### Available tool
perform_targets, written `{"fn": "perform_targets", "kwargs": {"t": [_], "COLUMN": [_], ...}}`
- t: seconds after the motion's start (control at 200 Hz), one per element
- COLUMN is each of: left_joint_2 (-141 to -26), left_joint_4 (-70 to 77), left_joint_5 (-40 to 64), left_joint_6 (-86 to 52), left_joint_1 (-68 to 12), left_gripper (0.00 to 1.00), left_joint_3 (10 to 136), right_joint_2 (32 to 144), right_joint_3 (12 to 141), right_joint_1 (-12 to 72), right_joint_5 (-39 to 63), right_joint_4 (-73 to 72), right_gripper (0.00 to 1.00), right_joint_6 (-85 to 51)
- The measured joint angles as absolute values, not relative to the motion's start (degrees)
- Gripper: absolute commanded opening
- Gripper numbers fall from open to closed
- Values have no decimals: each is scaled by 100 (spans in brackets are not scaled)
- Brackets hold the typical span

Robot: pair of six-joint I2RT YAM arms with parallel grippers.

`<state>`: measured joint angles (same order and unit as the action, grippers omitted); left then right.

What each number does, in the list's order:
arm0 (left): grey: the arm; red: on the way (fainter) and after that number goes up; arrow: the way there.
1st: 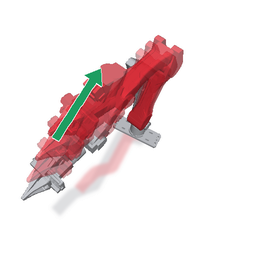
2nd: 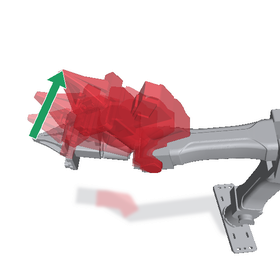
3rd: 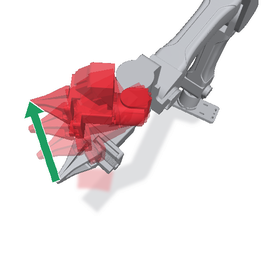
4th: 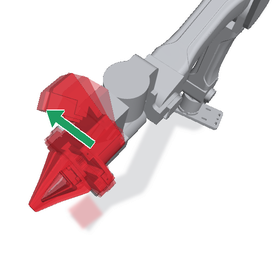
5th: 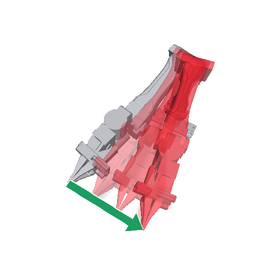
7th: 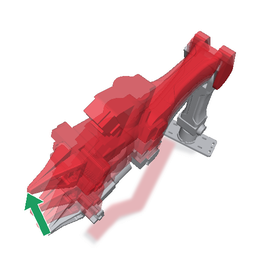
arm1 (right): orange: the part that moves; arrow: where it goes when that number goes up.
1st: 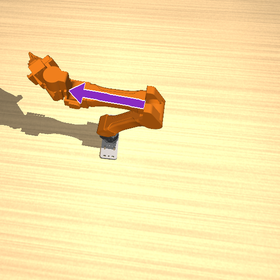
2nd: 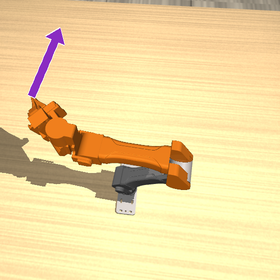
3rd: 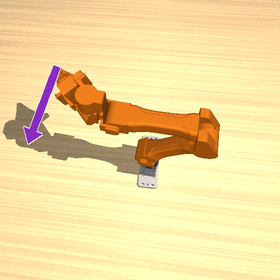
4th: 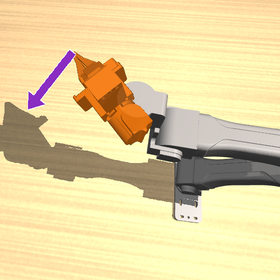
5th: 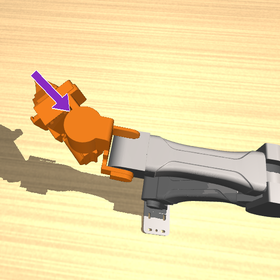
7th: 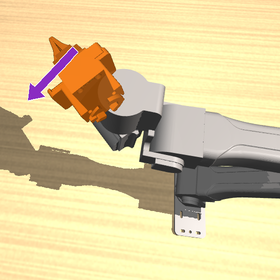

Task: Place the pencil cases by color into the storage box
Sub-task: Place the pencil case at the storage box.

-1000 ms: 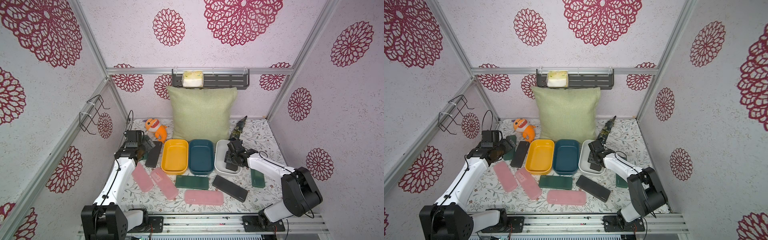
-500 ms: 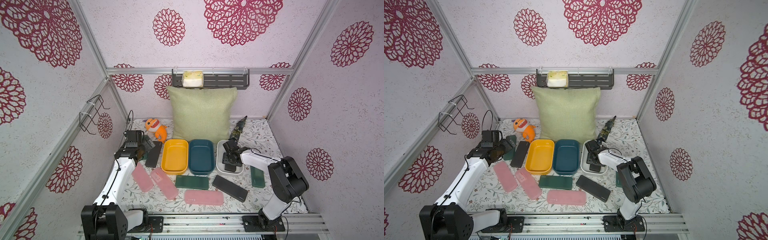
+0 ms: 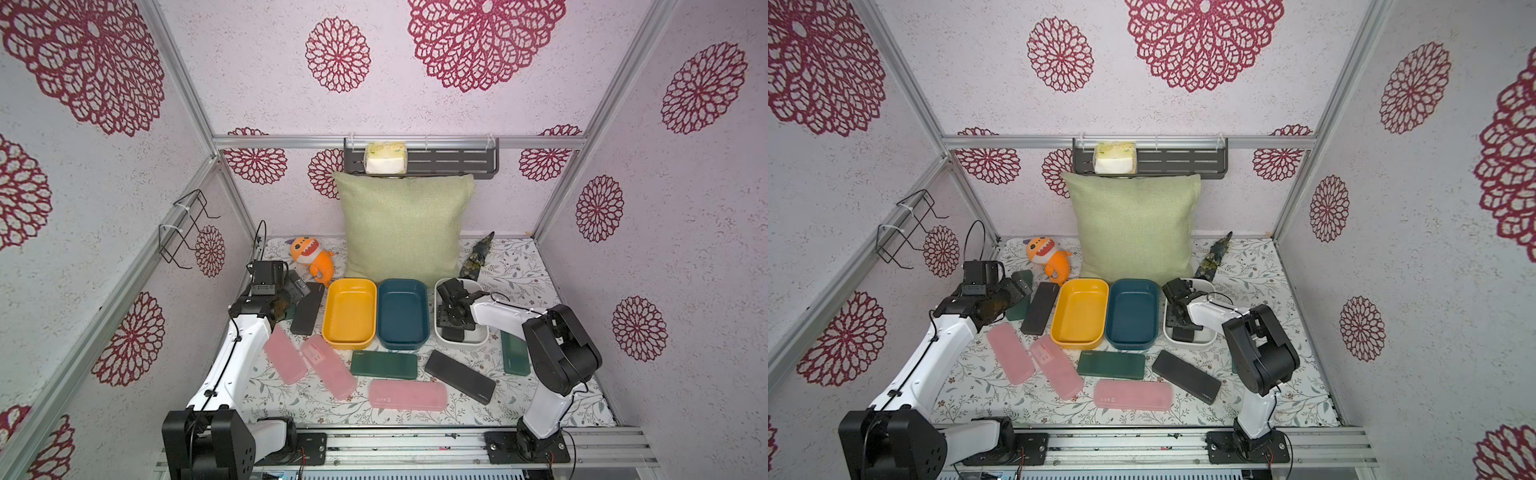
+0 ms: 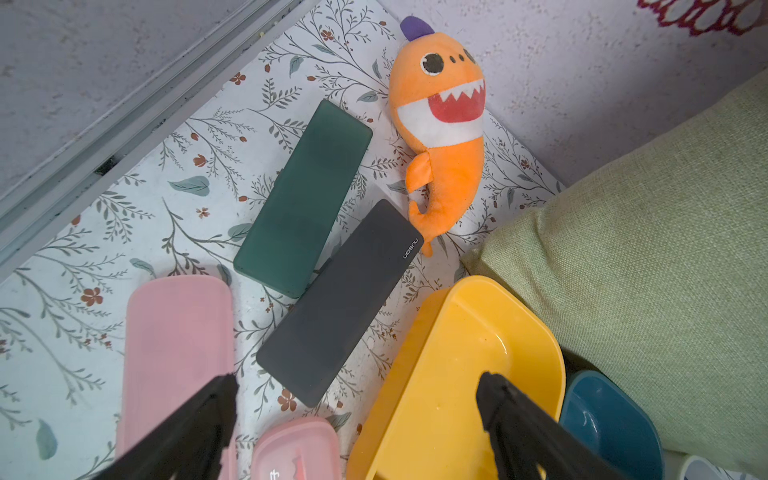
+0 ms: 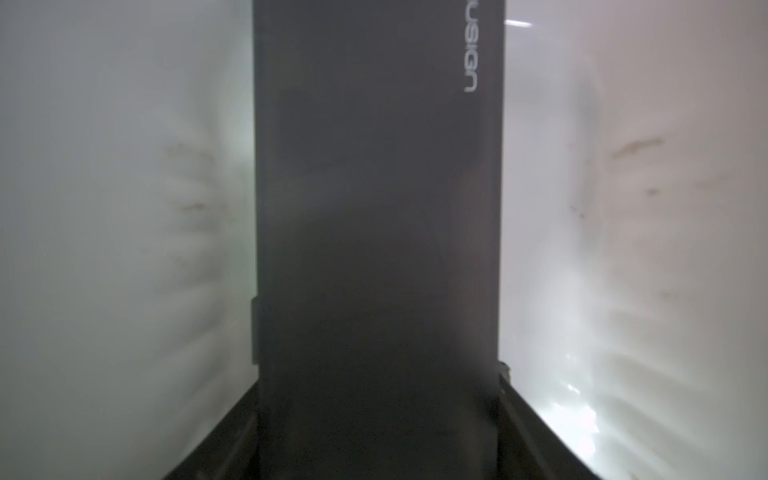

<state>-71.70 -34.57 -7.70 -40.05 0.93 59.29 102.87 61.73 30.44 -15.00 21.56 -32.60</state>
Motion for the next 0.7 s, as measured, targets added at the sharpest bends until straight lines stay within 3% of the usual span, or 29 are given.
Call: {"fn": "perform_targets", "kwargs": {"t": [0.565, 0.7], "left_joint_2": [-7244, -7247], "left_joint_4": [-3457, -3457], "left_joint_5": [-801, -803], "left_joint_6": [-4003, -4003], "left_joint_1": [93, 93], "left_gripper": [97, 97], "left_joint_3": [5929, 5929], "right_joint_2": [10383, 10388], "right_joint_3": [6300, 6300], "right_joint_1": [3293, 3361], "right_joint_5": [-1481, -1483], "right_joint_4": [2171, 2167], "right_gripper": [0, 19], "right_joint_6": [-3304, -3301]}}
